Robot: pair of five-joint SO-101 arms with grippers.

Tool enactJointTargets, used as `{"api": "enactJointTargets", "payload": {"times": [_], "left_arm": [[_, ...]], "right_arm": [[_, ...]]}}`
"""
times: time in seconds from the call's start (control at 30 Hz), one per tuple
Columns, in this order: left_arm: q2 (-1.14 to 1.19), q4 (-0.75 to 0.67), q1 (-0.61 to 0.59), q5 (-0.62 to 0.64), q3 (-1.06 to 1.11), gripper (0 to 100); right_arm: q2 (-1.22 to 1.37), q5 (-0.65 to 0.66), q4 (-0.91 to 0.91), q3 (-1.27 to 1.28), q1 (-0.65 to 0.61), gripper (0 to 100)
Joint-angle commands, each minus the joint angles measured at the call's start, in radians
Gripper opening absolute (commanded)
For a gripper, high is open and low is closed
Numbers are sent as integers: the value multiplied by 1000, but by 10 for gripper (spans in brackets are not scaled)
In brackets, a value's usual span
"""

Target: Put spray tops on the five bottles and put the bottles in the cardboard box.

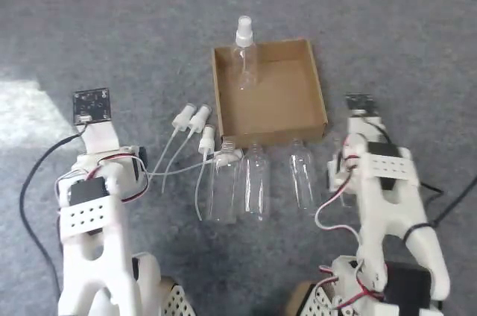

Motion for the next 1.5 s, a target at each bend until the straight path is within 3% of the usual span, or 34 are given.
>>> {"api": "enactJointTargets", "payload": {"times": [0.0, 0.2, 0.33, 0.57, 0.9, 1.03, 1.33, 1.47], "left_arm": [[-23, -23, 2, -6, -8, 194], [-2, 6, 0, -100, -79, 192], [167, 126, 11, -130, -315, 192], [654, 379, 219, -245, -857, 192], [1149, 425, 298, -221, -1340, 191], [1243, 427, 301, -218, -1419, 191], [1353, 410, 296, -215, -1429, 190], [1379, 410, 293, -216, -1429, 144]], "right_arm": [[-5, 187, -5, -9, 194, 7], [-5, 474, -7, -9, 484, 7], [-4, 585, -18, -9, 593, 7], [5, 660, -8, 0, 601, 7], [2, 836, -16, 77, 604, 9], [-4, 898, -12, 77, 605, 7], [-5, 895, -13, 75, 605, 7], [-5, 895, -16, 75, 605, 7]]}}
